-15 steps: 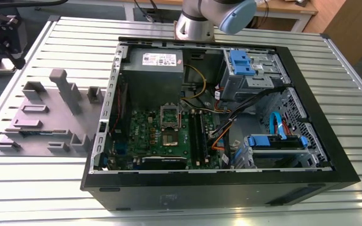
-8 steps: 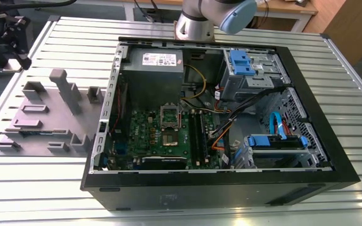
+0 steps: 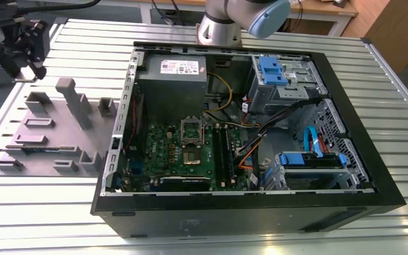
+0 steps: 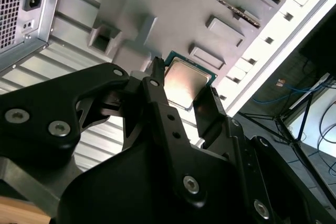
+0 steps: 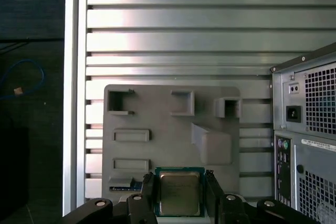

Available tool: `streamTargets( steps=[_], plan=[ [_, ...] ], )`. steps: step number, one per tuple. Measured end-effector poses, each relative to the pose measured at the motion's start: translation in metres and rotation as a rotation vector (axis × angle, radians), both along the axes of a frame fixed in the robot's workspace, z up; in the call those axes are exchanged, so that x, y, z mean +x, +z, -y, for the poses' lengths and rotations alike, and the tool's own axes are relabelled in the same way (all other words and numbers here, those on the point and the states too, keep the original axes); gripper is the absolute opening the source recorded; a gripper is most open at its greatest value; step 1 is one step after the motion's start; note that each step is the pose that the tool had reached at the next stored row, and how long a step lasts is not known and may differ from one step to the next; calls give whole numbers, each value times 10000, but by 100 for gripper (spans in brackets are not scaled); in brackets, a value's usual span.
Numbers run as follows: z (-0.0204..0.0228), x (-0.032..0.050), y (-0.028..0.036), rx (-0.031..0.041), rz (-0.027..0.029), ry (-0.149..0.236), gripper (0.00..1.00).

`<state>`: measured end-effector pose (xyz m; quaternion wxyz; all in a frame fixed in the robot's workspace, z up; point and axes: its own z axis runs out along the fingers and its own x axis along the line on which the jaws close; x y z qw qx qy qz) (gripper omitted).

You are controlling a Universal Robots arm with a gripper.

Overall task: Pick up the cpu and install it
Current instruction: 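Pick up the cpu and move it towards the insertion slot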

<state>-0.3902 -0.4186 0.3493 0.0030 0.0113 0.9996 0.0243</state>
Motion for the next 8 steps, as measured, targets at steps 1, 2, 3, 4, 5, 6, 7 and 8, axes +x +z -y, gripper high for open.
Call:
streamTargets(
  steps=[1,2,3,4,5,6,7,8],
  plan=[
    [0,25,-1,0,-1,0,47],
    [0,50,-2,0,-1,0,47],
    [0,74,-2,-1,-2,0,47],
    [0,98,-3,-1,-2,0,47],
    [0,120,-4,-1,-2,0,47],
    [0,143,-6,-1,-1,0,47],
    [0,163,-7,0,0,0,47],
    [0,182,-8,0,-1,0,47]
  ],
)
